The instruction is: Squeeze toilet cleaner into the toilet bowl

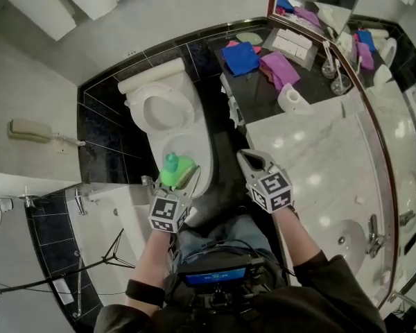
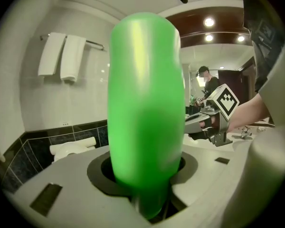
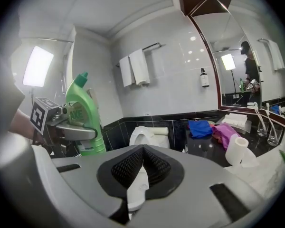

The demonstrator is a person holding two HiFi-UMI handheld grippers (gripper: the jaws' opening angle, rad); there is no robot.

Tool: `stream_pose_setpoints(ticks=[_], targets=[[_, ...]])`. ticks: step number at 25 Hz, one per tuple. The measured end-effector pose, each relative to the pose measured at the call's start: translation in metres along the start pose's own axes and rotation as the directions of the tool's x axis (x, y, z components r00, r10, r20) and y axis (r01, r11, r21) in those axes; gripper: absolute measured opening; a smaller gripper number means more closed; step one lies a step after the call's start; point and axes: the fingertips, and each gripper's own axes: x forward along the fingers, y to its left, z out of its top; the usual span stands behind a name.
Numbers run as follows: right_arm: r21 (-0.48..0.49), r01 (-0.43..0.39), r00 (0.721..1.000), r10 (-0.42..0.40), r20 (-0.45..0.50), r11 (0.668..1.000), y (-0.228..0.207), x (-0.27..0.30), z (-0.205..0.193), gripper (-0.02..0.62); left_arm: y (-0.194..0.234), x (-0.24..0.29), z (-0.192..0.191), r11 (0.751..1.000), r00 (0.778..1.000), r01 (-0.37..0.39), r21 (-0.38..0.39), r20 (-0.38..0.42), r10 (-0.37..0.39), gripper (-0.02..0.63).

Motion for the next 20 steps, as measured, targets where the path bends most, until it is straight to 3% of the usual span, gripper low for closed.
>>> stream_pose_setpoints(ticks=[15, 20], targets=[[-0.055, -0.142, 0.989, 0.139, -0.056, 0.988, 0.195, 0.087, -0.006, 0.005, 0.106, -0.173, -0.054, 0.994, 0.995, -0.104, -0.045, -0.006, 0.104, 0.192], [-0.064, -0.175, 0.982, 0.169, -0.079, 0.983, 0.233, 0.110, -0.011, 0.005, 0.126, -0.205, -0.071, 0.992, 0.994, -0.108, -0.066, -0.006, 0.108, 0.192]])
